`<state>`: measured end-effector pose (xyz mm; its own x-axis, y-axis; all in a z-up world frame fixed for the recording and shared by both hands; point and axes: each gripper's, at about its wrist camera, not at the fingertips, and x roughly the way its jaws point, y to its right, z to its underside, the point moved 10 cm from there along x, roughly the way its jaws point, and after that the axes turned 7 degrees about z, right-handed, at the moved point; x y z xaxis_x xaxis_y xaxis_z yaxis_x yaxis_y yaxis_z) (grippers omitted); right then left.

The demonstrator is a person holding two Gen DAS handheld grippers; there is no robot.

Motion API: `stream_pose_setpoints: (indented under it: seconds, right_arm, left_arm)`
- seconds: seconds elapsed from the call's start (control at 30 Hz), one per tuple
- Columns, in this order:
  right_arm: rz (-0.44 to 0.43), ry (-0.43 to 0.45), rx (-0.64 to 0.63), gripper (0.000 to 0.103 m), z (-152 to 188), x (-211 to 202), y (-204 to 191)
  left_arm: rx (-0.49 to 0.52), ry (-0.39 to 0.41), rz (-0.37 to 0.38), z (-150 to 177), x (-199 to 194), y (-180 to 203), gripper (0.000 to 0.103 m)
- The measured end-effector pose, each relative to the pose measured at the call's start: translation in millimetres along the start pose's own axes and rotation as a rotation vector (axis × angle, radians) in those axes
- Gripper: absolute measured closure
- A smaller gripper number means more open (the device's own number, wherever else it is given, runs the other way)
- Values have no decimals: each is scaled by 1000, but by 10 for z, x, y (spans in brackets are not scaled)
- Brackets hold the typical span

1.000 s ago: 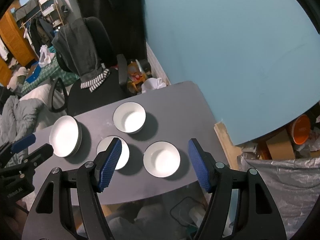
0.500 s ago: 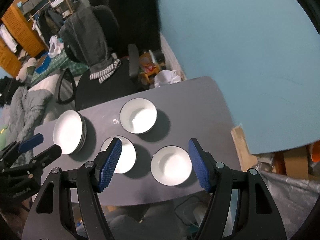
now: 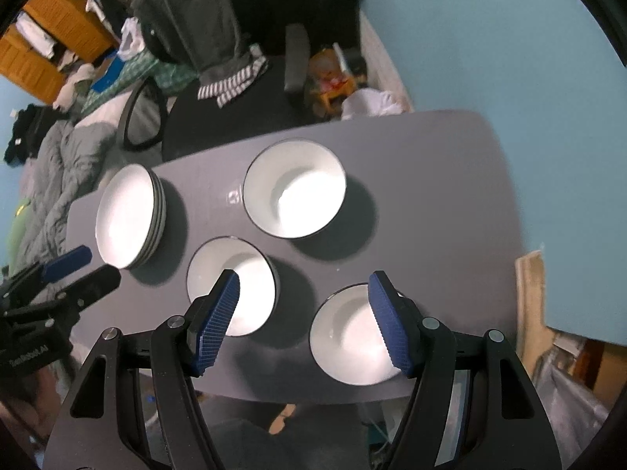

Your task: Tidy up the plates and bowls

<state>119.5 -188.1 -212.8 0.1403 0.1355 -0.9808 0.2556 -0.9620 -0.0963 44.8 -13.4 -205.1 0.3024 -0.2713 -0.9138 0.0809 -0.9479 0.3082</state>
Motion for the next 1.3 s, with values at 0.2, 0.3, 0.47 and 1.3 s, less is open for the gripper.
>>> stream_pose_setpoints:
  seconds: [0.2,0.3,0.47,1.3]
  right_arm:
    - [-37,-48,-39,35,37,277,-102]
    - [-73,-74,-51,35,61,402,-167]
    - [-86,-113,-84,35,95,648,-266]
    - [-98,-215,-186,73,307,1352,-452]
  left_arm:
    - [-5,-13,-4,58,252,-72,31]
    - [-4,-27,-27,113,431,-134,31]
    - [-49,-81,-12,265,741,-214,31]
    - [-114,-181,-7,512,1381,-469,42]
